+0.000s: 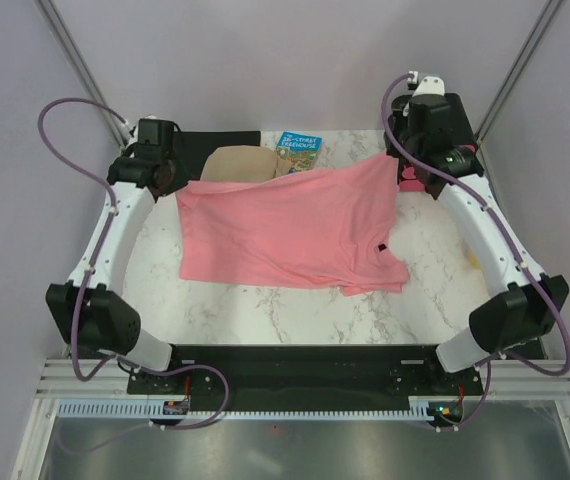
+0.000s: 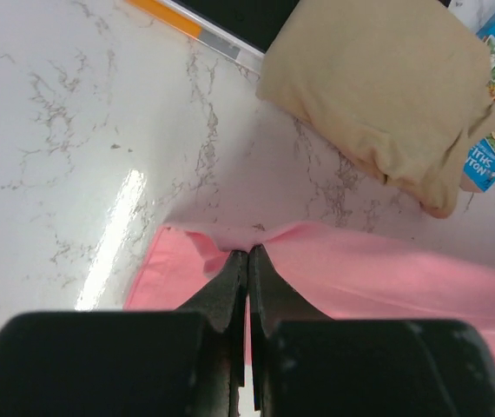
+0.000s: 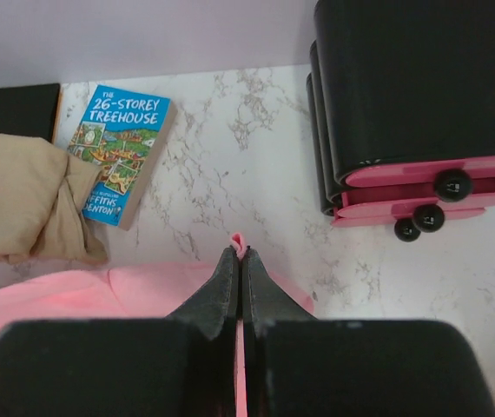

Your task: Fold and stack the t-shirts

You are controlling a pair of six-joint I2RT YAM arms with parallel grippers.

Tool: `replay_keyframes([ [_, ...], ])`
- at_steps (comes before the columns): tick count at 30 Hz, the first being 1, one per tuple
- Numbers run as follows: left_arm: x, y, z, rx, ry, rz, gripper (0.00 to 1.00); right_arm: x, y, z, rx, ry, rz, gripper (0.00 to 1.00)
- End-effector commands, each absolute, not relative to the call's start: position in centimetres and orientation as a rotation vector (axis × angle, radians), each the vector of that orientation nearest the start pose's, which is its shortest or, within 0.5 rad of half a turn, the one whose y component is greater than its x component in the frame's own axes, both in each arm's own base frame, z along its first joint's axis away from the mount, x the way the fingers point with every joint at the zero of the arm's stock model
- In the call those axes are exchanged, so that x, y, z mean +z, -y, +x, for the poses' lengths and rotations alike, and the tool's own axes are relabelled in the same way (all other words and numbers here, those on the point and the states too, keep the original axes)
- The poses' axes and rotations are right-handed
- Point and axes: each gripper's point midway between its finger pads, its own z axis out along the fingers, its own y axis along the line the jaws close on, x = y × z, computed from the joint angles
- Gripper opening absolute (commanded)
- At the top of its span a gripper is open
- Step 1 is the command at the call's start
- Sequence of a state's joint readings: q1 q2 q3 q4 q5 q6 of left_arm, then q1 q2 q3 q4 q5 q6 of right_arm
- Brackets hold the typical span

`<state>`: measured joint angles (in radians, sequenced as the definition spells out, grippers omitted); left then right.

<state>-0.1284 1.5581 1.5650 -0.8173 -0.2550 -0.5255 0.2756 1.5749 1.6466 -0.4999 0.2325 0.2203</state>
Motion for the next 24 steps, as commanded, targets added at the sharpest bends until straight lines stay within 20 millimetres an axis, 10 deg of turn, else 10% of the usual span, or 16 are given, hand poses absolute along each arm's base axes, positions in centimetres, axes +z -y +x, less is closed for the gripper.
replay_keyframes([
  [1, 26.4, 1.4, 37.2, -0.006, -2.184, -0.686, 0.02, 36.3, -7.9, 43.1, 0.068, -1.864, 0.134, 0.0],
  [8, 31.4, 0.8, 32.3, -0.047, -2.096, -0.655, 0.02, 43.0, -6.8, 37.3, 0.147, -1.75, 0.167, 0.0],
  [17, 37.1, 1.7, 24.9, -0.237, -1.931, -0.659, 0.02, 52.8, -4.4, 25.0, 0.294, -1.537, 0.199, 0.0],
  [24, 37.5, 1.8, 22.4, -0.319, -1.869, -0.702, 0.02, 53.2, -3.5, 22.1, 0.293, -1.536, 0.205, 0.0],
])
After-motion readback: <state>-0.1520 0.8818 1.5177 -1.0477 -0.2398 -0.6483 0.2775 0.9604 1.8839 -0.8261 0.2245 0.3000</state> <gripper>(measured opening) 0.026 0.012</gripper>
